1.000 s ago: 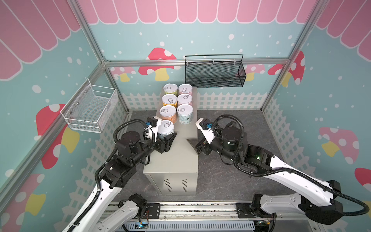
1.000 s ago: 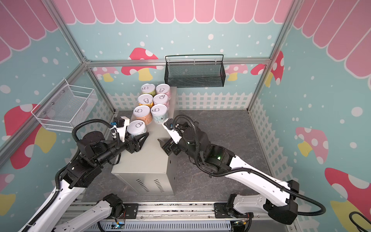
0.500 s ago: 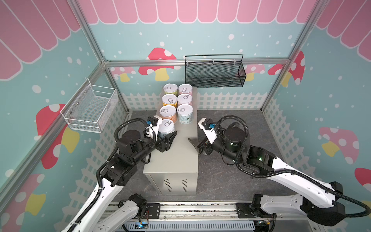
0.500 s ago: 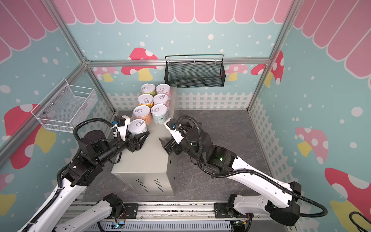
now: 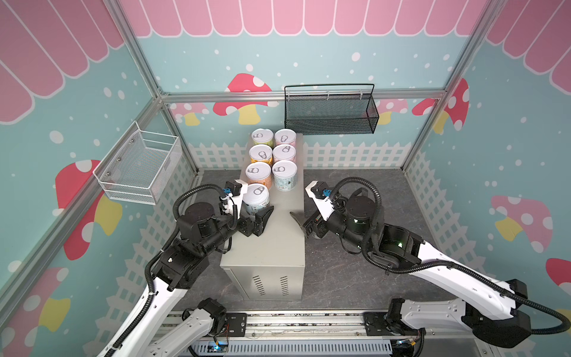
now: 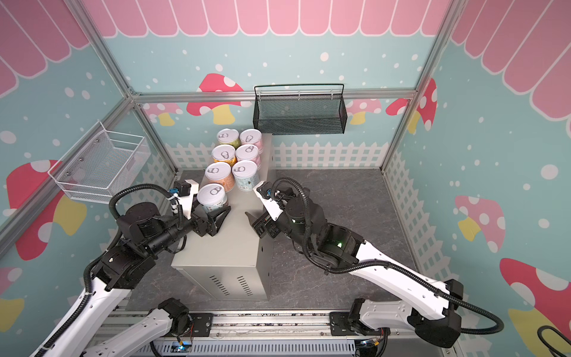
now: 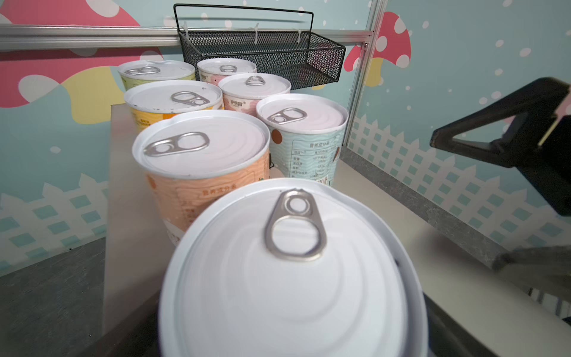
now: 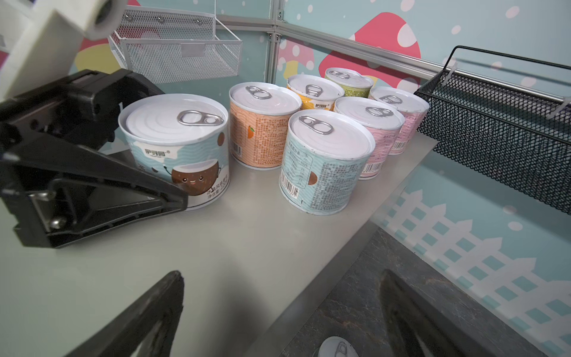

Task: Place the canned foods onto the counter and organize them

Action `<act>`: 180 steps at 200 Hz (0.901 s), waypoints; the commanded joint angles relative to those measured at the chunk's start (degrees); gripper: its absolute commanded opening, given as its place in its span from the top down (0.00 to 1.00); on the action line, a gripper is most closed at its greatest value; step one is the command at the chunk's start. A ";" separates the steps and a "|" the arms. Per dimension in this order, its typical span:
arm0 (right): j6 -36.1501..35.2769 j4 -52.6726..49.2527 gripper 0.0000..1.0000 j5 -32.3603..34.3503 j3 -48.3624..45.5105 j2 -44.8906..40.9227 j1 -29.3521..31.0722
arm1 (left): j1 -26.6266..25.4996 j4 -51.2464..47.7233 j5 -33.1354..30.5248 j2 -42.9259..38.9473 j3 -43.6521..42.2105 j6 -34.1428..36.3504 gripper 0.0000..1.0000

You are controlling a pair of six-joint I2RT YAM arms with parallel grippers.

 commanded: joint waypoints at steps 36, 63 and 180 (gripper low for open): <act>2.94 -2.06 0.01 4.93 4.48 3.09 -0.26 | 0.35 -13.05 -6.65 -8.48 1.05 -1.57 0.01; 3.13 -3.25 0.00 5.99 6.01 4.38 -0.27 | 0.35 -17.64 -9.71 -9.33 3.02 -2.26 0.00; 3.57 -4.90 0.01 6.78 7.83 7.28 -0.24 | 3.57 -18.93 -19.47 -3.32 7.25 -4.94 0.00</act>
